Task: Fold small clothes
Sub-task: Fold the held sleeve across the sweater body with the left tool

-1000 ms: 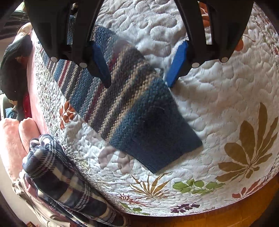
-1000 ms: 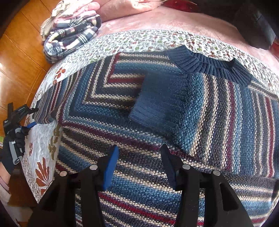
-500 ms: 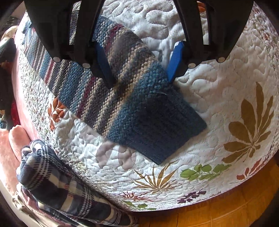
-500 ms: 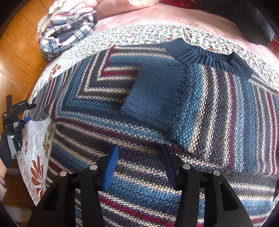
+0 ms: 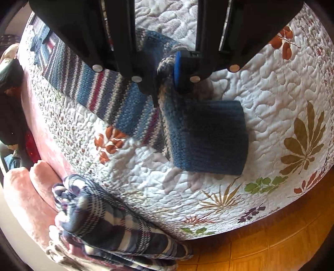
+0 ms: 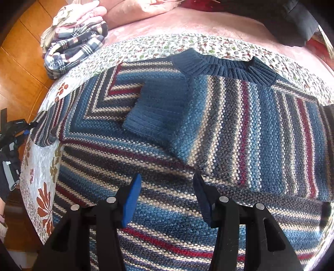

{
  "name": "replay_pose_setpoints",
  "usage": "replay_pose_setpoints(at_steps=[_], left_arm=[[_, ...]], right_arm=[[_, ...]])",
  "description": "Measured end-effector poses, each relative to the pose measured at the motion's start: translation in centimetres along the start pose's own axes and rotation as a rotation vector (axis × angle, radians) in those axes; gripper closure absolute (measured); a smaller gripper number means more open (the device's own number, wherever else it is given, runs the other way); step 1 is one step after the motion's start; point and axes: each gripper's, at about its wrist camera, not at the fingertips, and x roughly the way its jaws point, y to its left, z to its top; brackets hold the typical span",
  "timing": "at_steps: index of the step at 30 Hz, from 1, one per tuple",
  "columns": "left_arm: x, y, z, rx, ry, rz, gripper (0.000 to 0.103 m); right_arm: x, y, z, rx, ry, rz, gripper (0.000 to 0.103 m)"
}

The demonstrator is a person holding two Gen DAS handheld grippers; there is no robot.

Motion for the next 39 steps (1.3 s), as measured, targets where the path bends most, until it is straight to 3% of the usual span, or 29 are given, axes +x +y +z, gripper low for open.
replay_pose_setpoints(at_steps=[14, 25, 32, 39], left_arm=[[-4.3, -13.8, -7.8, 0.19, -0.027, -0.277, 0.093], [-4.2, -22.5, -14.4, 0.274, 0.029, -0.408, 0.093], [-2.2, -26.3, -19.0, 0.331, 0.091, -0.427, 0.093], [2.0, -26.3, -21.8, 0.35, 0.207, -0.37, 0.092]], right_arm=[[-3.8, -5.9, -0.8, 0.075, -0.057, -0.041, 0.051], [-5.2, -9.3, -1.9, 0.12, -0.071, -0.05, 0.051], [-5.5, -10.9, -2.4, 0.14, -0.068, -0.053, 0.051], [-5.0, -11.7, -2.8, 0.153, -0.053, -0.049, 0.051]])
